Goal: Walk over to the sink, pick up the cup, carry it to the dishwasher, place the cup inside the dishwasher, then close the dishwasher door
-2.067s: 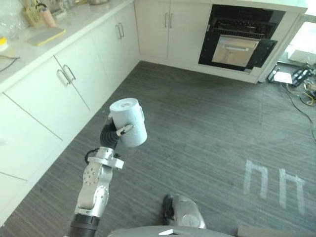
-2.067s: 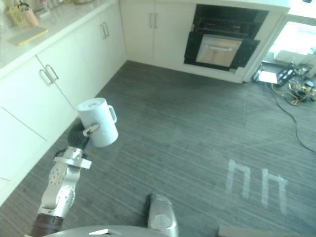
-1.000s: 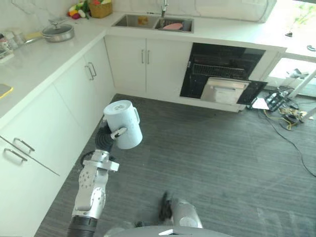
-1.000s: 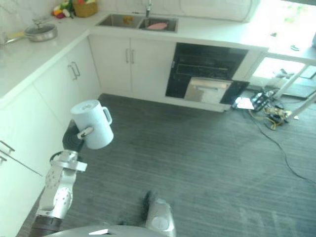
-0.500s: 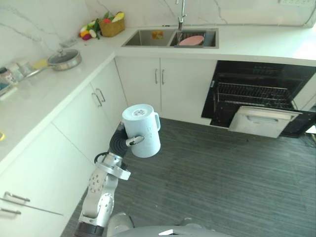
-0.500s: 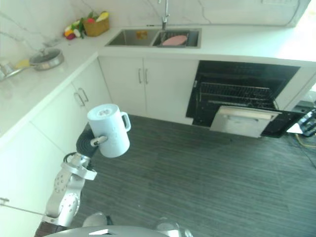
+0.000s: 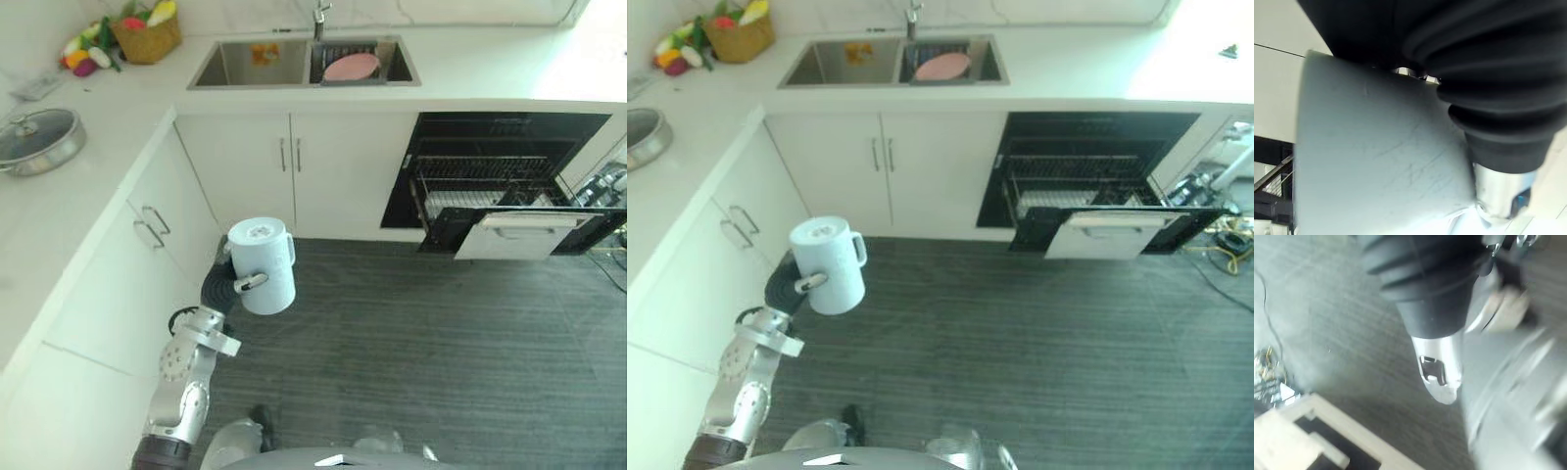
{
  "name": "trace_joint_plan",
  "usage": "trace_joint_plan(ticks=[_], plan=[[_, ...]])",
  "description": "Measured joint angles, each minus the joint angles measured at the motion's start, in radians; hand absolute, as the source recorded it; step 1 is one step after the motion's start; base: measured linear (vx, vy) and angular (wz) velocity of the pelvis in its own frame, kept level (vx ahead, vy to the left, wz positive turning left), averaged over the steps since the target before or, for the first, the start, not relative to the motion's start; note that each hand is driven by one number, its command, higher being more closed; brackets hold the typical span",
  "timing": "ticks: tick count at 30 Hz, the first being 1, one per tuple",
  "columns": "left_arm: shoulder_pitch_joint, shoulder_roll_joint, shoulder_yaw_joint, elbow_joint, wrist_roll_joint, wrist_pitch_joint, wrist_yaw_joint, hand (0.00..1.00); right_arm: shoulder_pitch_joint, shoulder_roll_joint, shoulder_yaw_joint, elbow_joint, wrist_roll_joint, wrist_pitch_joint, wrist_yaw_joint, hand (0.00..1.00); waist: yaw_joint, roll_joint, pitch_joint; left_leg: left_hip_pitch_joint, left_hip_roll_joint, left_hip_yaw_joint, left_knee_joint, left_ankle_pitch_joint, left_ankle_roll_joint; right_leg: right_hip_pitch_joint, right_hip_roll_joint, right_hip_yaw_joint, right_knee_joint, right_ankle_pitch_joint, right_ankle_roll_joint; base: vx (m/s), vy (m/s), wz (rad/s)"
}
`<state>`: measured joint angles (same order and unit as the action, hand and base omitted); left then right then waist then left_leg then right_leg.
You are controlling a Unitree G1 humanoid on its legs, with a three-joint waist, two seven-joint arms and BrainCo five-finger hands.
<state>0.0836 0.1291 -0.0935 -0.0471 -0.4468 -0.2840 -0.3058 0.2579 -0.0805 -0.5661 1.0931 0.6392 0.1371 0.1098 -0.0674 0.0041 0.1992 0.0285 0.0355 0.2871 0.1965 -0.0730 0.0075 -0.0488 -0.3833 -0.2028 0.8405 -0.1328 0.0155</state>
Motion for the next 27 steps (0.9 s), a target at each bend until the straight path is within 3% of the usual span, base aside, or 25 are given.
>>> trace_joint_plan(ticks=[2, 3, 4, 6, 7, 8, 9, 11, 12, 13, 14, 15, 16, 18, 19, 21, 23, 24, 25, 27], plan=[[-0.003, 0.002, 0.039, 0.000, 0.000, -0.001, 0.064, 1.00, 0.011, 0.007, 0.003, 0.024, -0.038, 0.002, 0.001, 0.00, -0.016, 0.010, 0.004, 0.073, 0.019, 0.031, -0.027, -0.003, 0.004, -0.041, 0.039, -0.081, 0.059, -0.070, -0.012, 0.31, 0.114, -0.81], [-0.013, 0.009, 0.054, 0.000, -0.001, -0.003, 0.100, 1.00, 0.011, 0.019, 0.002, 0.023, -0.048, 0.002, 0.007, 0.00, -0.026, 0.014, 0.001, 0.082, 0.037, 0.039, -0.029, -0.017, 0.002, -0.067, 0.096, -0.127, 0.015, -0.108, -0.001, 0.27, 0.021, -0.50], [-0.028, 0.017, 0.054, 0.000, -0.002, -0.004, 0.112, 1.00, 0.010, 0.034, -0.005, 0.023, -0.046, 0.001, 0.015, 0.00, -0.029, 0.015, -0.001, 0.082, 0.053, 0.038, -0.023, -0.050, -0.014, -0.095, 0.157, -0.167, -0.087, -0.135, 0.009, 0.23, -0.012, -0.38], [-0.035, 0.015, 0.053, 0.000, -0.003, -0.004, 0.111, 1.00, 0.008, 0.051, -0.011, 0.023, -0.036, -0.005, 0.020, 0.00, -0.030, 0.010, 0.003, 0.067, 0.057, 0.038, -0.004, -0.063, -0.023, -0.116, 0.210, -0.209, -0.314, -0.129, 0.005, 0.23, -0.072, -0.07], [-0.033, 0.004, 0.047, -0.001, -0.001, -0.003, 0.104, 1.00, 0.009, 0.053, -0.018, 0.024, -0.033, -0.008, 0.021, 0.00, -0.027, 0.012, 0.005, 0.058, 0.061, 0.032, 0.015, -0.092, -0.030, -0.126, 0.214, -0.216, -0.449, -0.076, -0.012, 0.23, -0.115, 0.08], [-0.034, -0.008, 0.047, -0.001, -0.001, -0.002, 0.103, 1.00, 0.007, 0.050, -0.021, 0.024, -0.027, -0.011, 0.021, 0.00, -0.026, 0.020, 0.009, 0.064, 0.070, 0.020, 0.017, -0.121, -0.043, -0.132, 0.214, -0.219, -0.474, -0.017, -0.021, 0.25, -0.164, 0.16], [-0.032, -0.021, 0.044, -0.001, -0.001, 0.001, 0.105, 1.00, 0.004, 0.053, -0.028, 0.021, -0.009, -0.021, 0.022, 0.00, -0.022, 0.045, 0.019, 0.069, 0.091, 0.007, 0.027, -0.142, -0.059, -0.146, 0.213, -0.196, -0.509, 0.043, -0.019, 0.25, -0.205, 0.07], [-0.032, -0.027, 0.042, -0.004, -0.001, 0.000, 0.106, 1.00, -0.006, 0.053, -0.024, 0.008, -0.001, -0.027, 0.022, 0.00, -0.007, 0.071, 0.032, 0.097, 0.138, -0.013, 0.025, -0.166, -0.098, -0.191, 0.211, -0.113, -0.513, 0.082, -0.003, 0.25, -0.263, 0.16], [-0.029, -0.022, 0.042, -0.012, -0.001, 0.002, 0.106, 1.00, 0.000, 0.059, -0.003, -0.013, 0.002, -0.028, 0.022, 0.00, -0.007, 0.073, 0.031, 0.106, 0.159, -0.044, 0.024, -0.181, -0.127, -0.190, 0.200, -0.050, -0.567, 0.122, 0.022, 0.24, -0.297, 0.46], [-0.016, -0.011, 0.046, -0.043, -0.002, 0.003, 0.106, 1.00, 0.010, 0.064, 0.022, -0.021, 0.002, -0.029, 0.023, 0.00, -0.005, 0.049, 0.025, 0.136, 0.166, -0.065, 0.021, -0.198, -0.166, -0.184, 0.168, -0.037, -0.576, 0.194, 0.070, 0.33, -0.431, 0.45], [-0.009, -0.020, 0.046, -0.048, -0.002, 0.004, 0.105, 1.00, 0.007, 0.059, 0.032, -0.022, 0.002, -0.031, 0.022, 0.00, -0.001, 0.061, 0.029, 0.151, 0.190, -0.077, 0.019, -0.206, -0.172, -0.187, 0.187, -0.047, -0.529, 0.169, 0.050, 0.30, -0.401, 0.41], [-0.004, -0.032, 0.039, -0.066, -0.001, 0.019, 0.100, 1.00, 0.009, 0.046, 0.044, -0.036, 0.002, -0.032, 0.022, 0.00, 0.002, 0.084, 0.014, 0.151, 0.220, -0.102, 0.017, -0.189, -0.142, -0.211, 0.197, -0.069, -0.429, 0.079, 0.042, 0.30, -0.385, 0.33], [-0.005, -0.033, 0.036, -0.078, -0.001, 0.023, 0.097, 1.00, 0.008, 0.041, 0.046, -0.053, 0.002, -0.033, 0.023, 0.00, 0.004, 0.082, 0.012, 0.152, 0.222, -0.116, 0.021, -0.168, -0.130, -0.224, 0.193, -0.071, -0.378, 0.035, 0.037, 0.28, -0.347, 0.42], [-0.003, -0.035, 0.009, -0.102, -0.002, 0.031, 0.103, 1.00, 0.004, 0.017, 0.053, -0.096, -0.005, -0.032, 0.034, 0.00, 0.012, 0.093, 0.003, 0.148, 0.260, -0.177, 0.079, -0.137, -0.146, -0.225, 0.198, -0.105, -0.241, -0.107, 0.015, 0.33, -0.333, 0.40], [0.000, -0.038, 0.006, -0.101, -0.002, 0.039, 0.104, 1.00, 0.003, 0.012, 0.055, -0.103, -0.011, -0.032, 0.035, 0.00, 0.009, 0.094, 0.001, 0.143, 0.270, -0.195, 0.100, -0.135, -0.145, -0.218, 0.198, -0.117, -0.224, -0.132, 0.010, 0.36, -0.301, 0.49], [0.032, -0.060, 0.005, -0.097, -0.015, 0.055, 0.105, 1.00, 0.001, 0.003, 0.094, -0.128, -0.009, -0.024, 0.031, 0.00, 0.011, 0.087, -0.019, 0.006, 0.304, -0.267, 0.368, -0.078, -0.110, -0.172, 0.211, -0.167, -0.204, -0.208, -0.006, 0.33, -0.299, 0.44], [0.061, -0.069, 0.009, -0.093, -0.022, 0.056, 0.102, 1.00, 0.001, -0.016, 0.126, -0.136, -0.010, -0.020, 0.031, 0.00, 0.029, 0.098, -0.016, -0.117, 0.319, -0.301, 0.656, -0.013, -0.085, -0.106, 0.246, -0.181, -0.247, -0.225, -0.017, 0.34, -0.209, 0.14], [0.081, -0.079, 0.008, -0.088, -0.016, 0.056, 0.103, 1.00, 0.003, -0.042, 0.141, -0.135, -0.009, -0.008, 0.020, 0.00, 0.034, 0.113, -0.011, -0.209, 0.297, -0.320, 0.889, -0.038, -0.058, -0.018, 0.273, -0.204, -0.304, -0.227, -0.030, 0.47, -0.125, 0.26], [0.095, -0.078, 0.011, -0.083, -0.002, 0.054, 0.103, 1.00, 0.000, -0.051, 0.158, -0.135, -0.006, -0.002, 0.010, 0.00, 0.042, 0.103, -0.005, -0.261, 0.245, -0.296, 1.012, -0.069, -0.033, 0.078, 0.282, -0.223, -0.361, -0.235, -0.025, 0.43, -0.058, 0.29], [0.104, -0.064, 0.016, -0.065, -0.003, 0.029, 0.102, 1.00, 0.005, -0.056, 0.160, -0.136, 0.016, 0.010, 0.005, 0.00, 0.066, 0.084, 0.001, -0.301, 0.171, -0.181, 0.977, -0.142, -0.008, 0.201, 0.283, -0.244, -0.445, -0.217, 0.003, 0.45, -0.053, 0.11]])
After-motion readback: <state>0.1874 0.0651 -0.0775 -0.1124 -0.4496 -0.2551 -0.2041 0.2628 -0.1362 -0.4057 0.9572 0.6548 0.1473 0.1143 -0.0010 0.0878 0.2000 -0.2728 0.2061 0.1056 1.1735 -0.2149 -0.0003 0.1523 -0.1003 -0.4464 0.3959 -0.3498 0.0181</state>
